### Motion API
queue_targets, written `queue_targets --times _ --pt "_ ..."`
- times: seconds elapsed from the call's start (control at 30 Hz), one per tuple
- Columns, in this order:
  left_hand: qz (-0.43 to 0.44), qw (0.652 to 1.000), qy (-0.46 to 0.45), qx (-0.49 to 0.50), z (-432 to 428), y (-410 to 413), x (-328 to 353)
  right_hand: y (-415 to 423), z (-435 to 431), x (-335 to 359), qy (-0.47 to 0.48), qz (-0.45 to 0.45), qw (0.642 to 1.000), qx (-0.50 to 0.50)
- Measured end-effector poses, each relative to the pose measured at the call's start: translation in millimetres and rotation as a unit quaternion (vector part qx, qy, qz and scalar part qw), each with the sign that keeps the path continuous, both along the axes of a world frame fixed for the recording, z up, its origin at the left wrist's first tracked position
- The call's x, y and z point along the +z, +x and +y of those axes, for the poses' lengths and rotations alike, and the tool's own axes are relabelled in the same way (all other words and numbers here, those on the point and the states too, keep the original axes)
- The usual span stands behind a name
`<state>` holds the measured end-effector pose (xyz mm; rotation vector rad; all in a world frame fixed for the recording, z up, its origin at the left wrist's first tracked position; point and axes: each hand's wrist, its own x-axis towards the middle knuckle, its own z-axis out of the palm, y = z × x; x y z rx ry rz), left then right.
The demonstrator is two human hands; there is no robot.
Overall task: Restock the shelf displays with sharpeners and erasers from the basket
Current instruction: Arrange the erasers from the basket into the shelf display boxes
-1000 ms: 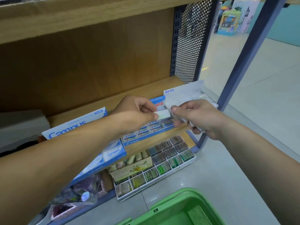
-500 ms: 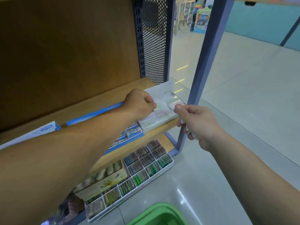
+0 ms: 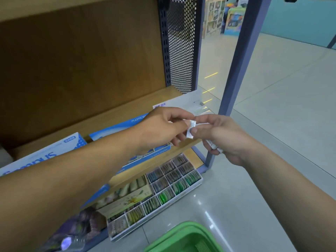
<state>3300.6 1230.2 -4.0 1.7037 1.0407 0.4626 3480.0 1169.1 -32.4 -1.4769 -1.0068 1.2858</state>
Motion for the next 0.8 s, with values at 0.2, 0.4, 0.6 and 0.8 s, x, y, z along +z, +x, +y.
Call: queue_targets --times 0.2,0.4,0.6,0.8 --pt "0.002 0.999 0.004 0.049 6.2 -39.5 8.2 -35.2 4.6 11.2 -0.013 -0.015 1.0 0.02" --pt "0.044 0.994 0.007 0.097 5.3 -91.6 6.8 -64.5 14.1 6.3 -0.117 0.046 0.992 0.022" --pt "0.143 0.981 0.043 0.123 -3.7 -113.3 -10.0 -72.1 16.1 11.8 -0.138 0.16 0.968 0.135" --pt "0.194 0.969 0.071 0.133 -3.0 -106.7 -26.5 -74.7 19.7 1.9 -0.082 0.091 0.989 0.087"
